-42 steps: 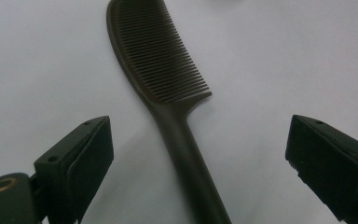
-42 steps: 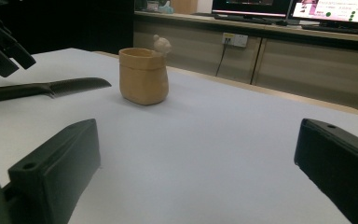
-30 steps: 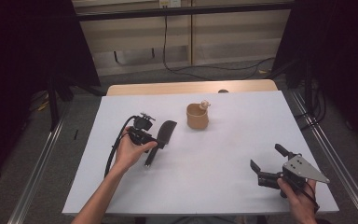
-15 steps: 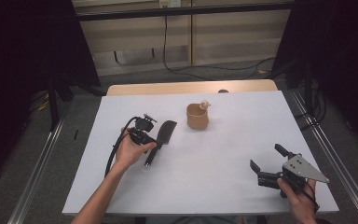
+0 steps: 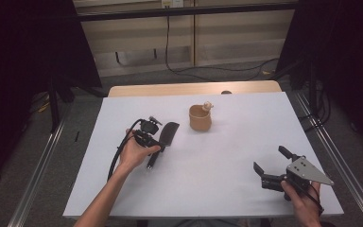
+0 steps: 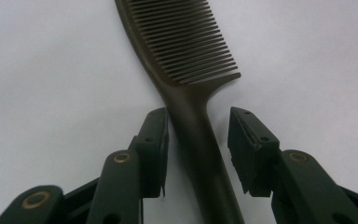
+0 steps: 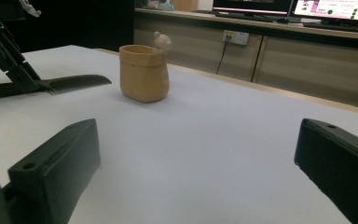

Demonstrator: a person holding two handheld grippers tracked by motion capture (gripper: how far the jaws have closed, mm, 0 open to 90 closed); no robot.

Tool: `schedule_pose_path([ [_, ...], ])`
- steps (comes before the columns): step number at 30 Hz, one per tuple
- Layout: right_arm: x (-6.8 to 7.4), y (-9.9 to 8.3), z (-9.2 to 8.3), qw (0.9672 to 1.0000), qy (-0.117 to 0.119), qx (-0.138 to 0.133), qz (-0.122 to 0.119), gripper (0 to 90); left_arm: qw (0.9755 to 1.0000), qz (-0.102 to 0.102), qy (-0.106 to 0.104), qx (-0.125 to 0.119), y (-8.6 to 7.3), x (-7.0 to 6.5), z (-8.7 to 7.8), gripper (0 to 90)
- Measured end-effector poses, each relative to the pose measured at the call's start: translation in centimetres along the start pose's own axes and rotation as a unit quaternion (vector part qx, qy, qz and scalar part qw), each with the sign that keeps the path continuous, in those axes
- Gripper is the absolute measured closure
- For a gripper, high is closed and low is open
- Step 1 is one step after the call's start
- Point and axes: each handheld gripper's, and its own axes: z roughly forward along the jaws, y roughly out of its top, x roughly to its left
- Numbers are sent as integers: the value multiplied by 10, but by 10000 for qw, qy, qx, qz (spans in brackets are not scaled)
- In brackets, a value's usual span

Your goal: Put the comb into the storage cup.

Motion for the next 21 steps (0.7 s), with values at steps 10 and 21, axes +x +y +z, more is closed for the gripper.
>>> schedule_pose_path([
  [10, 0, 0, 0, 10000, -6, -4, -10, 0, 9993, -185, 255, 214, 6, -4, 3, 621],
  [21, 1, 0, 0, 10000, 5, -6, -11, 0, 9987, -207, 388, 275, 7, -7, 4, 635],
])
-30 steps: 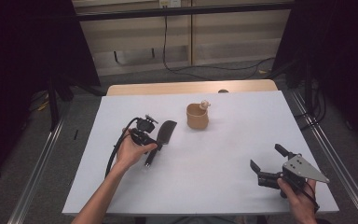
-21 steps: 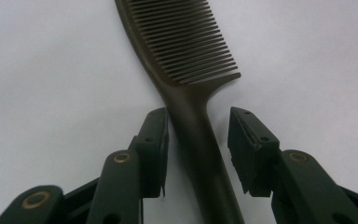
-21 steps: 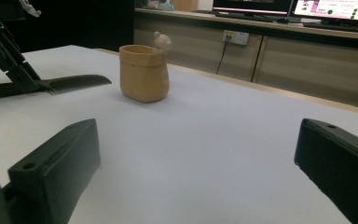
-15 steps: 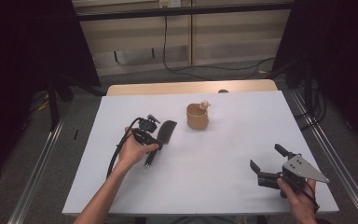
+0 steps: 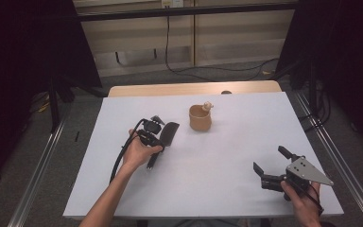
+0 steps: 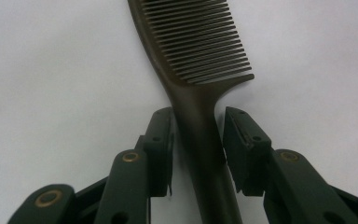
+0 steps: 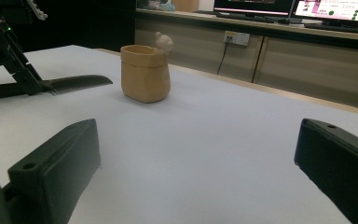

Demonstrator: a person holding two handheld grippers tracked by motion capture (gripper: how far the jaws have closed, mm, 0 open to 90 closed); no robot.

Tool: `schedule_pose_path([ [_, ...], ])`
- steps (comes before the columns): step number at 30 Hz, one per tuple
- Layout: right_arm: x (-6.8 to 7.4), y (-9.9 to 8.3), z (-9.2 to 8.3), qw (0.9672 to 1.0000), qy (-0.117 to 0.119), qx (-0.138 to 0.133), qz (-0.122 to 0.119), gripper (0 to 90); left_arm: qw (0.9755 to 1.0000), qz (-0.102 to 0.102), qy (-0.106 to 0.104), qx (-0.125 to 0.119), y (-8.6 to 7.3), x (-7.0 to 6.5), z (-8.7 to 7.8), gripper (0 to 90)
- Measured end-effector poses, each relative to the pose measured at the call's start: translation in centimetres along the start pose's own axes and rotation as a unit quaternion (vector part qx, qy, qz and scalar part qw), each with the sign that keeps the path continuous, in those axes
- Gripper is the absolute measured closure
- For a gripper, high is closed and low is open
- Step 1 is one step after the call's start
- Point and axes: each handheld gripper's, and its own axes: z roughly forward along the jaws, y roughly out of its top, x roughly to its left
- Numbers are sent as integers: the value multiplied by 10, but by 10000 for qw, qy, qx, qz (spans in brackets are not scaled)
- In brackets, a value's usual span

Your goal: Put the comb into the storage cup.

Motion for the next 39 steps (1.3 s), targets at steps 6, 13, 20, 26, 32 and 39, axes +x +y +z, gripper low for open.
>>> schedule_pose_path([
  [6, 0, 0, 0, 10000, -1, 2, -10, 0, 10000, -33, 50, 64, 2, -2, 0, 637],
  [13, 0, 0, 0, 10000, 13, -5, 0, 0, 9998, -173, 93, 88, 2, -2, 0, 641],
  [20, 0, 0, 0, 10000, 9, 1, -5, 0, 9997, -113, 204, 73, 1, -6, 0, 654],
  [26, 1, 0, 0, 10000, 21, -11, -43, 0, 9996, -89, 246, 85, 2, -5, 0, 679],
  [32, 1, 0, 0, 10000, 25, -7, -41, 0, 9996, -218, 179, 73, 2, -4, 0, 708],
  [39, 0, 0, 0, 10000, 18, 4, -43, 0, 9995, -304, -94, -8, 0, 4, -1, 728],
])
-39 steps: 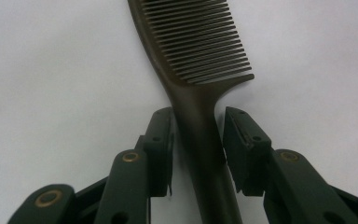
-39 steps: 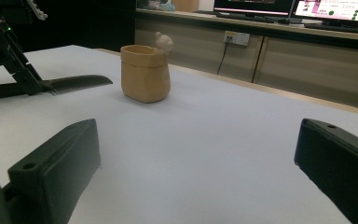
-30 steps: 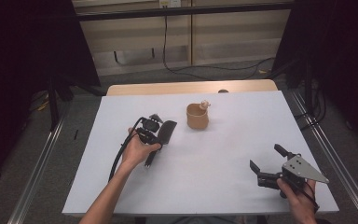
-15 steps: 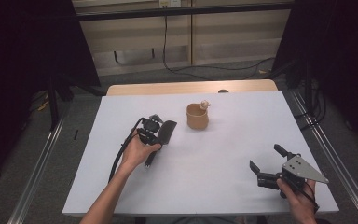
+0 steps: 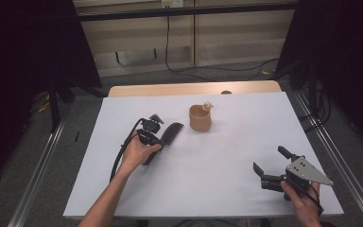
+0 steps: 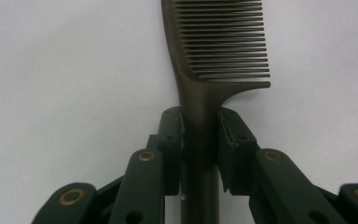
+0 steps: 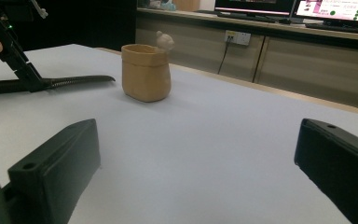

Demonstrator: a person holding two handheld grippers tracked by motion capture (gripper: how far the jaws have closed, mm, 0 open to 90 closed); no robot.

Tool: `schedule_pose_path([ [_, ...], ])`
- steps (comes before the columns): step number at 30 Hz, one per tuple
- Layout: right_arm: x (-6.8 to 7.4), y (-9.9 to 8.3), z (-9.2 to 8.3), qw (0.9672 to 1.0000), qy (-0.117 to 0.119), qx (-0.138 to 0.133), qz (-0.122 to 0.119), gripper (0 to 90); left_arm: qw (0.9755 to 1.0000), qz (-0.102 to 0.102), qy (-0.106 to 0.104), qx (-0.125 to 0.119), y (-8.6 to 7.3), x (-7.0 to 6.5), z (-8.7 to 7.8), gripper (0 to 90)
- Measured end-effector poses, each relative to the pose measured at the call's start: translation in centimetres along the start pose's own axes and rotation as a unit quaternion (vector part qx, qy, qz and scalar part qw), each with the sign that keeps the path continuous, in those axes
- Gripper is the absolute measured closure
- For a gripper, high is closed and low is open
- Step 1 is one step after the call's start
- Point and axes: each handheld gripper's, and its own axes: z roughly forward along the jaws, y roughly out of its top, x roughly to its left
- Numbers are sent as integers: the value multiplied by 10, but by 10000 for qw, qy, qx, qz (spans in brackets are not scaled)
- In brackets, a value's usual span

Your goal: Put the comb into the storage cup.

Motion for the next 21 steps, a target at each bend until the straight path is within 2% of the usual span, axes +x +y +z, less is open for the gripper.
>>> schedule_pose_path([
  [4, 0, 0, 0, 10000, 5, 4, 13, 0, 9998, 18, -216, -53, -2, 8, -2, 729],
  [7, 0, 0, 0, 10000, -19, 9, 31, 0, 9992, -111, -377, -117, -4, 12, -3, 729],
  [13, 0, 0, 0, 10000, -25, 9, 31, 0, 9989, -155, -322, -314, -6, 15, -7, 728],
  [21, 0, 0, 0, 10000, -10, -2, 28, 0, 9955, -131, -479, -807, -10, 23, -19, 729],
])
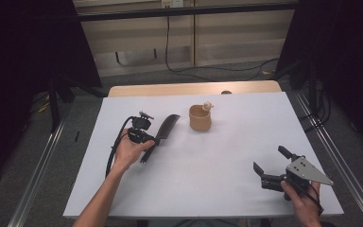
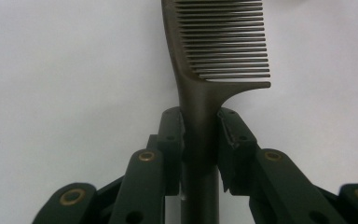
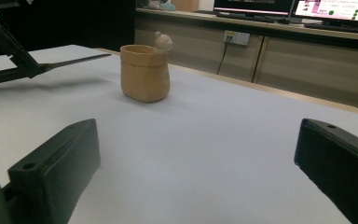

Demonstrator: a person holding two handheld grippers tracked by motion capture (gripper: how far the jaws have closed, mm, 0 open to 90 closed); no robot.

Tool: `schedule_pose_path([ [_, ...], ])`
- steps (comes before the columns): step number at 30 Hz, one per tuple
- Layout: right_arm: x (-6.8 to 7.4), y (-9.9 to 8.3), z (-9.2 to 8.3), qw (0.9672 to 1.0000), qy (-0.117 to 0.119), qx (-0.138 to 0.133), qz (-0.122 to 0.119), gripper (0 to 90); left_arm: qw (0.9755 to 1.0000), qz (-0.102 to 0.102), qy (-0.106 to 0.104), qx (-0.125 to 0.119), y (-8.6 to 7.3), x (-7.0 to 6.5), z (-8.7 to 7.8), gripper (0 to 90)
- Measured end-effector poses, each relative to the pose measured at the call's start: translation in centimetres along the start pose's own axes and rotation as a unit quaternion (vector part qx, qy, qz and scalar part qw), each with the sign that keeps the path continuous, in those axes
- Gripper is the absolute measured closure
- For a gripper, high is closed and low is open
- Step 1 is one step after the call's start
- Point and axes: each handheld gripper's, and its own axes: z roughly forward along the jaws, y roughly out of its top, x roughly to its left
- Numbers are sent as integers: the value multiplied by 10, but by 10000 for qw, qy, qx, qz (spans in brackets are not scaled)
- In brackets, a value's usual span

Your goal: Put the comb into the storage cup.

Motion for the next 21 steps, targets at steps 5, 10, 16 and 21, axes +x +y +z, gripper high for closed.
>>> schedule_pose_path([
  [5, 0, 0, 0, 10000, -13, -2, 3, 0, 9995, -13, -64, -299, 0, 3, -6, 728],
  [10, 0, 0, 0, 10000, -2, -8, 10, 0, 9975, -154, -69, -689, -1, 4, -11, 728],
  [16, 0, 0, -1, 10000, -1, -13, 10, 0, 9941, -36, -128, -1073, -1, 1, -21, 728],
  [21, 0, 0, -1, 10000, -7, -17, 10, 0, 9882, 214, -238, -1496, -2, -5, -26, 728],
])
